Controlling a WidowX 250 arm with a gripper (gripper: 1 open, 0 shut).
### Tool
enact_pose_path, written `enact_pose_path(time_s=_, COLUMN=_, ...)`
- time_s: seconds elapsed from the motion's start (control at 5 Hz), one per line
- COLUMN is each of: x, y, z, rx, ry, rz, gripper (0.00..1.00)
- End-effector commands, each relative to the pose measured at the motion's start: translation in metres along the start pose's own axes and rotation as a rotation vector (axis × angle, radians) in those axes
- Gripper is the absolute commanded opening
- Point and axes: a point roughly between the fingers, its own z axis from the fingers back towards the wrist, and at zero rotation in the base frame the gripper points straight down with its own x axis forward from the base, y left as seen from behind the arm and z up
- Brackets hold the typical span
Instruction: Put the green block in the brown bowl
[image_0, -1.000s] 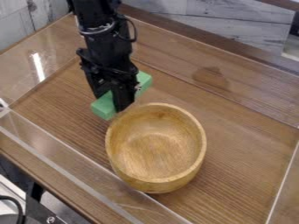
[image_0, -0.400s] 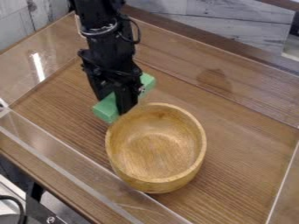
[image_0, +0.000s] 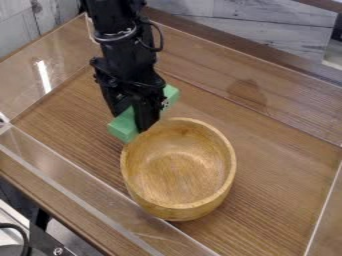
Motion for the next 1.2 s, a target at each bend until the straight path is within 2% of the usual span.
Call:
enact_pose_path(time_s=0.0, x=0.004, y=-0.004, z=0.011, rx=0.018, ry=-0.042, rz=-0.013, gripper=0.0)
enact_pose_path(time_s=1.0, x=0.002, y=-0.015, z=0.013, rx=0.017, ry=-0.041, rz=0.011, gripper=0.0)
